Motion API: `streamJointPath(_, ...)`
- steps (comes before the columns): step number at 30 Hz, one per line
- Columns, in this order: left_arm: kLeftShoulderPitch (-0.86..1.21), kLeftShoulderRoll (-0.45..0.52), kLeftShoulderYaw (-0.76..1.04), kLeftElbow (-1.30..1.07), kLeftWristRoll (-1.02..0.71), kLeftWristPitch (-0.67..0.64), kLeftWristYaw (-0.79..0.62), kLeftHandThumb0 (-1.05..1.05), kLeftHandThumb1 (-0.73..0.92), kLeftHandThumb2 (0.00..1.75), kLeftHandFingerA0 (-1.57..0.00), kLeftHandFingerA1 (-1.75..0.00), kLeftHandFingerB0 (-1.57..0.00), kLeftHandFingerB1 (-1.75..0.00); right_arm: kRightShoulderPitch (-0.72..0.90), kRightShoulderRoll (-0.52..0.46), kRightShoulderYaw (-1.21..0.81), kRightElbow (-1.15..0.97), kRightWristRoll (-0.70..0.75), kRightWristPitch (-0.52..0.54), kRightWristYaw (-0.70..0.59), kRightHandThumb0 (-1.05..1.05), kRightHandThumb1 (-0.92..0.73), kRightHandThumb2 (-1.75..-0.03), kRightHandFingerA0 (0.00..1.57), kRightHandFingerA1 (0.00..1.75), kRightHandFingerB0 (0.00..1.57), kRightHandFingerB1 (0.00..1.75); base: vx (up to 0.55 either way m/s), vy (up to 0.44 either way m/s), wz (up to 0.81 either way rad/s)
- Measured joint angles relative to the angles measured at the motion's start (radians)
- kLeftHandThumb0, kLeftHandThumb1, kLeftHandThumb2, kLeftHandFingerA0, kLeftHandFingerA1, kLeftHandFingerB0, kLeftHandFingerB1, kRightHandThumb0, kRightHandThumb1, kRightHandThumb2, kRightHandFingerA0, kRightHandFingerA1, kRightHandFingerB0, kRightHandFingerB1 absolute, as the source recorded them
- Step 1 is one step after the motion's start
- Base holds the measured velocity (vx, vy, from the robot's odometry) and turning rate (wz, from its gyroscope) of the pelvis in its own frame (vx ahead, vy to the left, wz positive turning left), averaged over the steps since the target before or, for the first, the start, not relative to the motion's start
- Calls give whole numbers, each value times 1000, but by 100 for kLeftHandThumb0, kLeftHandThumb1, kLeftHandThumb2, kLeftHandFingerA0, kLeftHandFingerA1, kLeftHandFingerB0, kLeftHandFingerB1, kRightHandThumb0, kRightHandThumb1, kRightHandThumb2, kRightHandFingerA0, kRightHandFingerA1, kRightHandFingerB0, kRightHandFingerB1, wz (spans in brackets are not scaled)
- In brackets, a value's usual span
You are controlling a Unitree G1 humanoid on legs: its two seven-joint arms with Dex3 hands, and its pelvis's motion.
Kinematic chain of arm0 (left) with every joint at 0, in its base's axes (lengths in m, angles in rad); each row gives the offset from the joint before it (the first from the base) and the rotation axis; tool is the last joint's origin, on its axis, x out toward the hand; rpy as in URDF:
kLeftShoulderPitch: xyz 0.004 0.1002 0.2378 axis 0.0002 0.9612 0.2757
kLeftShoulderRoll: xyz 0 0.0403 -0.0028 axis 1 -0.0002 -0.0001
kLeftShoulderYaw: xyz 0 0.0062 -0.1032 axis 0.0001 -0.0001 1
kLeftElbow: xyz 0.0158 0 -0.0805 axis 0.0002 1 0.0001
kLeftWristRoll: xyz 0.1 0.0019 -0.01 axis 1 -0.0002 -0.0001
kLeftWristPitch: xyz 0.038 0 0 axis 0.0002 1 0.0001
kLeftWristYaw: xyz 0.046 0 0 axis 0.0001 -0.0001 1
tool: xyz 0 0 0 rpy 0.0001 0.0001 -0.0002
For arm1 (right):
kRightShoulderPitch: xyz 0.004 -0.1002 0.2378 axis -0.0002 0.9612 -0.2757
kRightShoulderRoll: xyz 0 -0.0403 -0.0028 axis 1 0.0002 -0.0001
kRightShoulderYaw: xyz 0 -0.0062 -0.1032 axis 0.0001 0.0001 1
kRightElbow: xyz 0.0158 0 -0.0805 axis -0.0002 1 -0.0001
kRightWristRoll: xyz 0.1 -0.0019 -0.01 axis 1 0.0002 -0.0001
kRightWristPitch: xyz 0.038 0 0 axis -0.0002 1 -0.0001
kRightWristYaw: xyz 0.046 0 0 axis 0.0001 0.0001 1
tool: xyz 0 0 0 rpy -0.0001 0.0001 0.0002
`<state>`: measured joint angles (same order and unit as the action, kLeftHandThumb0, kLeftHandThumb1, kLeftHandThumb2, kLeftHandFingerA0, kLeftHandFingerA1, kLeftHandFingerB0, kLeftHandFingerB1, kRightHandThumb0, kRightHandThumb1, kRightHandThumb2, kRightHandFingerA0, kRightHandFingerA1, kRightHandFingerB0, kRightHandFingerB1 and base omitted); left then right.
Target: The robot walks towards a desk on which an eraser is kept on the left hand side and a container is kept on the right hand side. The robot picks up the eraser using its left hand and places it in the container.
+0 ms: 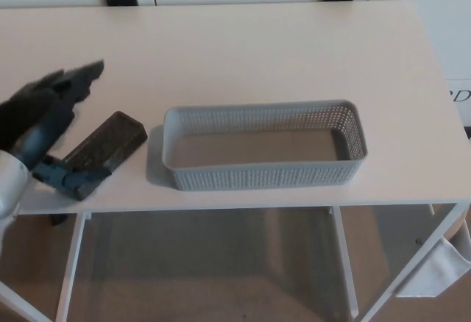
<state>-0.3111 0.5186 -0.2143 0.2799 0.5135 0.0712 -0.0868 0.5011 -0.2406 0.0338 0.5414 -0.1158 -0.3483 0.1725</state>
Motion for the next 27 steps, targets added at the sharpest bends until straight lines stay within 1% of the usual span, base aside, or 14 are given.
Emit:
streamJointPath(7, -10, 0, -66, 69, 99, 81, 45, -63, 39, 70, 0, 0, 0, -4, 0, 0, 0, 0, -1, 0, 0, -43, -50, -55, 87, 56, 75, 52, 0, 0, 0)
streamJointPath(10, -20, 0, -95, 99, 148, 124, 70, -60, 38, 70, 0, -3, 0, -8, 0, 0, 0, 0, -2, 0, 0, -42, -50, -55, 87, 56, 75, 52, 0, 0, 0)
streamJointPath(11, -23, 0, -100, 107, 161, 136, 78, -57, 37, 71, 0, -10, 0, -12, 0, 0, 0, 0, -2, 0, 0, -42, -50, -55, 86, 56, 74, 52, 0, 0, 0)
streamJointPath(14, -37, 0, -118, 132, 202, 175, 105, -57, 37, 71, 0, -11, 0, -13, 0, -1, 0, 0, -4, 1, -1, -43, -50, -55, 87, 56, 75, 51, 0, 0, 0)
streamJointPath(18, -49, 0, -131, 157, 249, 221, 137, -54, 36, 74, 0, -21, 0, -18, -1, -3, 0, 0, -6, 1, -1, -42, -51, -55, 86, 55, 75, 51, 0, 0, 0)
streamJointPath(20, -52, 0, -132, 166, 264, 238, 148, -54, 36, 73, -2, -24, -2, -19, -2, -4, 0, 2, -6, 1, -1, -43, -51, -55, 85, 56, 75, 51, 0, 0, 0)
streamJointPath(21, -54, -1, -133, 170, 270, 245, 152, -53, 47, 54, -5, -25, -2, -22, -3, -4, 0, 4, -7, 1, -1, -43, -51, -55, 85, 55, 74, 51, 0, 0, 0)
streamJointPath(22, -57, -1, -133, 176, 276, 250, 156, -54, 36, 73, -3, -24, -4, -20, -2, -4, 0, 2, -7, 2, -1, -44, -51, -55, 86, 56, 74, 51, 0, 0, 0)
streamJointPath(26, -71, -6, -135, 193, 292, 264, 165, -55, 36, 73, -3, -24, -4, -20, 0, -7, 2, -25, -10, 7, -1, -43, -51, -55, 85, 56, 74, 51, 0, 0, 0)
streamJointPath(27, -73, -7, -135, 194, 295, 266, 166, -53, 48, 54, -5, -25, -2, -23, 0, -8, 2, -31, -10, 9, -1, -43, -51, -55, 86, 56, 74, 51, 0, 0, 0)
